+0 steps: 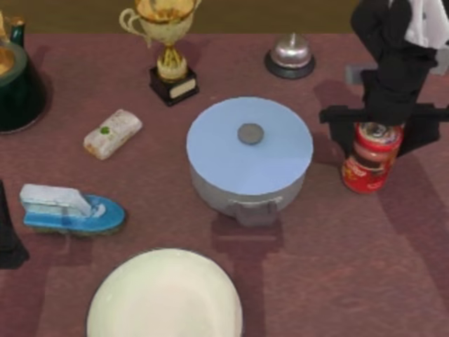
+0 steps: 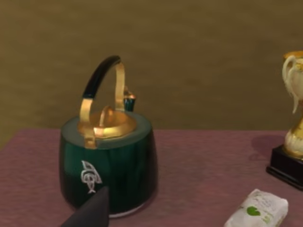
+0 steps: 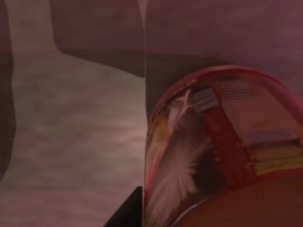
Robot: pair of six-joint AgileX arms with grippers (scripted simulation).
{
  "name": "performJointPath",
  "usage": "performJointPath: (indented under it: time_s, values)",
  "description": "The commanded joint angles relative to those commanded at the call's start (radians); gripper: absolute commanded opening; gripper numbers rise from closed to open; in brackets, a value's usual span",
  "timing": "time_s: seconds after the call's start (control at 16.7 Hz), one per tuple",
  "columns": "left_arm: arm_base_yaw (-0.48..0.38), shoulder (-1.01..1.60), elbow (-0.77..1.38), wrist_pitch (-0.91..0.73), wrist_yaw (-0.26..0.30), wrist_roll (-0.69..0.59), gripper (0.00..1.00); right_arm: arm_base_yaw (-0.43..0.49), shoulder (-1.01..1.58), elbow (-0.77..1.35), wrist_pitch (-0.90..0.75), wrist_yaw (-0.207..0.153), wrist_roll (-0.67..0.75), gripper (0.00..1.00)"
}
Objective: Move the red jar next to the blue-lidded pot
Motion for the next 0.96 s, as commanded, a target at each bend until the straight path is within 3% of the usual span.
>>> performJointPath:
  time_s: [0.6, 0.96]
  values:
    - [0.0, 0.0, 0.0, 0.0, 0.0, 0.0, 1.0, 0.0, 0.0, 0.0, 0.0, 0.0, 0.0, 0.98]
    - [0.0, 0.0, 0.0, 0.0, 0.0, 0.0, 1.0, 0.0, 0.0, 0.0, 0.0, 0.0, 0.0, 1.0]
